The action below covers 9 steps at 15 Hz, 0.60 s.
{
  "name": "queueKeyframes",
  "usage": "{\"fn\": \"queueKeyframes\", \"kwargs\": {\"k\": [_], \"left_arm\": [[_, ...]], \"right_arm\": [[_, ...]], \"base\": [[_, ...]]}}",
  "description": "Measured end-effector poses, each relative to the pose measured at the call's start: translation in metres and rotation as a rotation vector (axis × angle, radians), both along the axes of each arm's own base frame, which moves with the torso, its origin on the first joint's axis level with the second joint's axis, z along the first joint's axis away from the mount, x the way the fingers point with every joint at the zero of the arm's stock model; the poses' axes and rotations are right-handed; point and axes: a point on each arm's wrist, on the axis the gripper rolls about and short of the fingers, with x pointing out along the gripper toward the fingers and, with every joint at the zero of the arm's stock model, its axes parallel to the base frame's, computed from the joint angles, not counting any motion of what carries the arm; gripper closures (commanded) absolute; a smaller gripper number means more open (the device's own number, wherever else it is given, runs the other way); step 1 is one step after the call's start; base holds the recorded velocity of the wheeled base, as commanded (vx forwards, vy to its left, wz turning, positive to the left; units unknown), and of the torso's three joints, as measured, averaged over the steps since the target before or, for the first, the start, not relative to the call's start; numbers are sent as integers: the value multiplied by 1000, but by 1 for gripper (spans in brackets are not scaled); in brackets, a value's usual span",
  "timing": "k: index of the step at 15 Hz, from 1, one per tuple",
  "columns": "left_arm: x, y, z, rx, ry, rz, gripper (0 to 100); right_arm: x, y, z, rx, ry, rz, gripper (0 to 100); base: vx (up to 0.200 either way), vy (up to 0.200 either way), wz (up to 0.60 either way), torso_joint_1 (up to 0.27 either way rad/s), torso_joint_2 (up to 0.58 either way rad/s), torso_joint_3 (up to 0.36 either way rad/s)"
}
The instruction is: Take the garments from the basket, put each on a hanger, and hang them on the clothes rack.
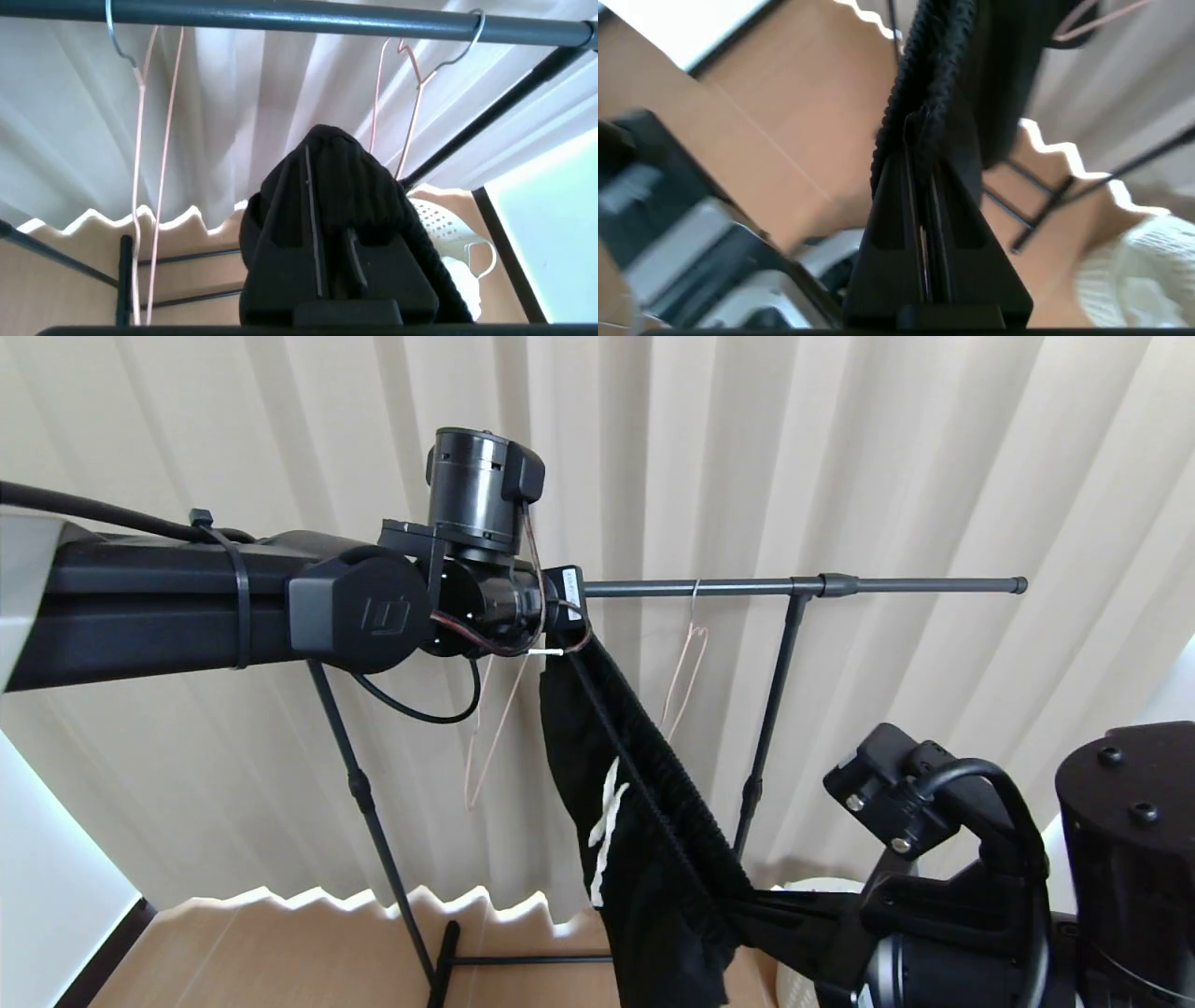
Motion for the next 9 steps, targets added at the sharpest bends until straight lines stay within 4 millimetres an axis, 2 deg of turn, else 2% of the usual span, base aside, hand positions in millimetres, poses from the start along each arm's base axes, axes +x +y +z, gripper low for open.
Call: {"fn": "queueKeyframes", "kwargs": {"k": [3, 9], "left_arm": [[5, -5, 3, -13, -19, -6, 100], [6, -8, 0, -9, -12, -10, 100]], "right_arm": [[1, 23, 7, 132, 39, -6, 100], [4, 30, 7, 144, 56, -18, 100]], "base": [[0, 0, 0, 0, 0, 0], [0, 0, 0, 0, 0, 0]]}}
